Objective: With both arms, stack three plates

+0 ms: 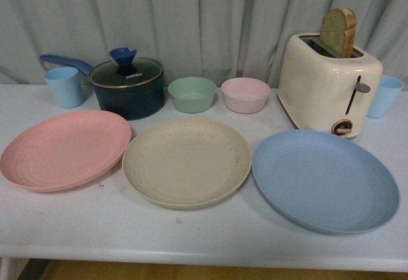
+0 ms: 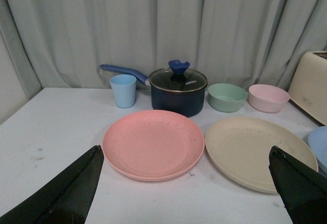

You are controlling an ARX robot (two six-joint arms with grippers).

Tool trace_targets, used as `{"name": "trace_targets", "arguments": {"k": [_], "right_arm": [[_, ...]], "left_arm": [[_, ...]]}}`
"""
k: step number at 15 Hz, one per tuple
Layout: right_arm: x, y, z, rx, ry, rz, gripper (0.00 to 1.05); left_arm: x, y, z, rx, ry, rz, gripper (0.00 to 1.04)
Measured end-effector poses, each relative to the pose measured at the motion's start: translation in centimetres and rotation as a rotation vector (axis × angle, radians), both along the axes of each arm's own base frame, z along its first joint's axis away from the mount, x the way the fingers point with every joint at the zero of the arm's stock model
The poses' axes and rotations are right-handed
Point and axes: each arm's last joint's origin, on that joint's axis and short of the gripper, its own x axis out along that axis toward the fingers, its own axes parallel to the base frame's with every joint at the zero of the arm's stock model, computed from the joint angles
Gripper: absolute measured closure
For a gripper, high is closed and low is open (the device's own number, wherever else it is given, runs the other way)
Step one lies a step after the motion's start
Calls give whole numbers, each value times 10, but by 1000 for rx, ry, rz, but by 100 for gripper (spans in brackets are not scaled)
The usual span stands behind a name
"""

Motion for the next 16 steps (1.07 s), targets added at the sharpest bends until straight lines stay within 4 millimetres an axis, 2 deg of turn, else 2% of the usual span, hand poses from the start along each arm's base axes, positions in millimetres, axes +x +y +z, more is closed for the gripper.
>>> {"name": "trace_targets", "arguments": {"k": [16], "right_arm": [[0,0,0,0,0,0,6]], "left_arm": [[0,0,0,0,0,0,7]]}}
